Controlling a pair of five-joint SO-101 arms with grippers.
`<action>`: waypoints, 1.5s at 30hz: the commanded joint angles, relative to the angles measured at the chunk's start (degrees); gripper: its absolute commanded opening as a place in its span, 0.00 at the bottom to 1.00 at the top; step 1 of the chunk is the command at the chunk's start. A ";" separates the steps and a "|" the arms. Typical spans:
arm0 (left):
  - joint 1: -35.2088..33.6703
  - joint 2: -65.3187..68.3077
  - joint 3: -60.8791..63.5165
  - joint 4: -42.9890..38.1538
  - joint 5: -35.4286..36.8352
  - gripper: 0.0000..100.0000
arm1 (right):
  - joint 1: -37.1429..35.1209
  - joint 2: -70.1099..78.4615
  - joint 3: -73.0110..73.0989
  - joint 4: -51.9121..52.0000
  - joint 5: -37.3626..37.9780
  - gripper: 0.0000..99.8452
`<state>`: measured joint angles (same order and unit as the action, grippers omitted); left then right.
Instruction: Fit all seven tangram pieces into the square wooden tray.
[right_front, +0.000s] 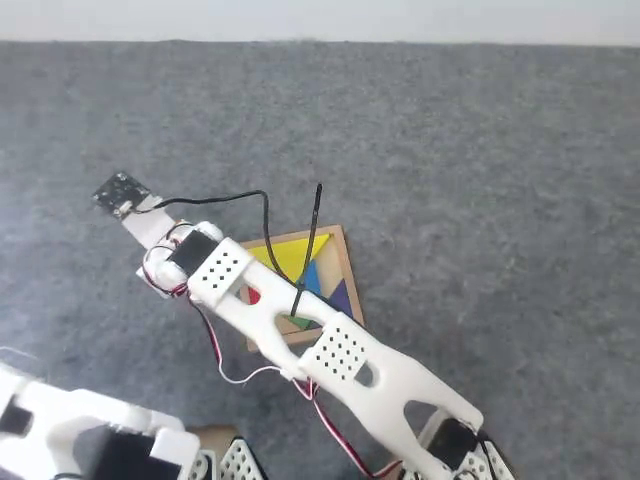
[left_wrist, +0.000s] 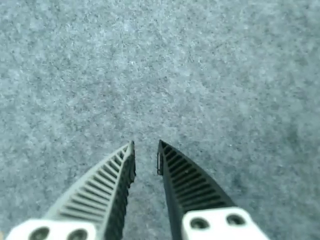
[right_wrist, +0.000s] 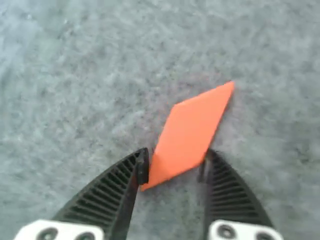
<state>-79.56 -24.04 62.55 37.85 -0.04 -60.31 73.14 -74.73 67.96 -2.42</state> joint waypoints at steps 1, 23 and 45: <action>-0.35 -2.64 -1.63 0.35 0.44 0.07 | 1.19 -1.71 -0.70 -0.92 3.34 0.11; -0.18 -2.64 -1.19 0.09 0.70 0.07 | 2.07 -0.31 -20.13 -0.66 26.55 0.10; -0.26 -2.64 -1.19 0.09 0.70 0.07 | 3.03 -3.82 -2.81 9.98 27.25 0.03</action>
<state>-79.56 -24.04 62.55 37.85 0.22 -59.52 74.99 -76.57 70.86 19.47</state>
